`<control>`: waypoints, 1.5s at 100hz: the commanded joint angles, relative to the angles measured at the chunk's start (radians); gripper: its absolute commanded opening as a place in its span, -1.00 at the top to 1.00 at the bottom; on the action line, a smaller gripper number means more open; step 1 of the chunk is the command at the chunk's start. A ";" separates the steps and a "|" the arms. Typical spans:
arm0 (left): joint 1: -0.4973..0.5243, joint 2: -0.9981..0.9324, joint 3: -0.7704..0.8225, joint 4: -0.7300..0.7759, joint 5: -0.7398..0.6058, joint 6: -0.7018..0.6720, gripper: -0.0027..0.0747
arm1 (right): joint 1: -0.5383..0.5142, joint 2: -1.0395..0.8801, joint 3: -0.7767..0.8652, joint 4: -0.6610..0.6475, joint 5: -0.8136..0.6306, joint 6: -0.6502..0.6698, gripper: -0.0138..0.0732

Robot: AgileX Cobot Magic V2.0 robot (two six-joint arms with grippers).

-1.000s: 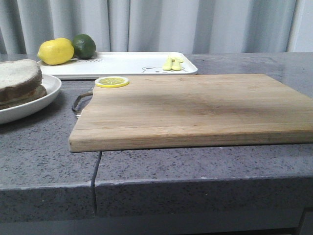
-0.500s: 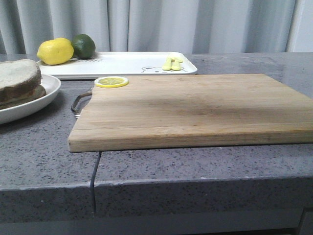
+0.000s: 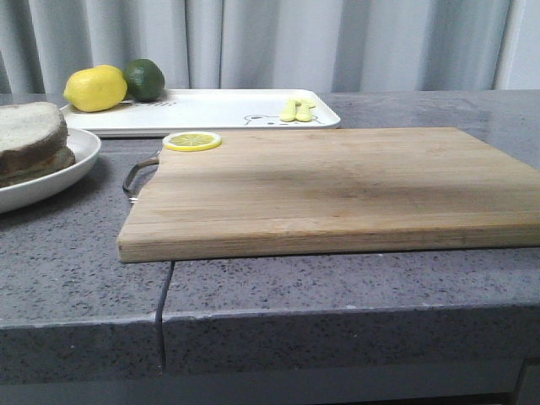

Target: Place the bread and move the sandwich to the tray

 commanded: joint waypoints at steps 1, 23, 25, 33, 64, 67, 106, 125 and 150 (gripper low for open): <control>-0.007 -0.024 -0.030 -0.042 -0.010 0.004 0.98 | -0.003 -0.052 -0.026 0.026 -0.039 -0.013 0.84; 0.018 -0.024 -0.041 -0.190 0.036 0.006 0.98 | -0.003 -0.052 -0.026 0.026 -0.039 -0.013 0.84; 0.026 -0.024 -0.048 -0.213 0.044 0.006 0.98 | -0.003 -0.052 -0.026 0.026 -0.039 -0.013 0.84; 0.055 -0.024 -0.074 -0.304 0.076 0.034 0.98 | -0.003 -0.052 -0.026 0.026 -0.037 -0.013 0.84; -0.013 -0.022 -0.191 -0.518 0.008 0.103 0.98 | -0.004 -0.102 -0.026 0.019 -0.054 -0.007 0.84; -0.032 -0.014 -0.205 -0.518 -0.015 0.101 0.98 | -0.004 -0.115 -0.026 0.017 -0.057 -0.007 0.84; -0.226 0.326 -0.609 -0.477 -0.058 0.013 0.98 | -0.004 -0.304 -0.026 -0.041 -0.035 -0.002 0.84; -0.272 0.471 -0.762 -0.473 -0.065 -0.028 0.98 | -0.004 -0.353 -0.026 -0.044 -0.024 0.003 0.84; -0.319 0.592 -0.854 -0.477 -0.128 -0.070 0.98 | -0.004 -0.358 -0.026 -0.049 -0.023 0.006 0.84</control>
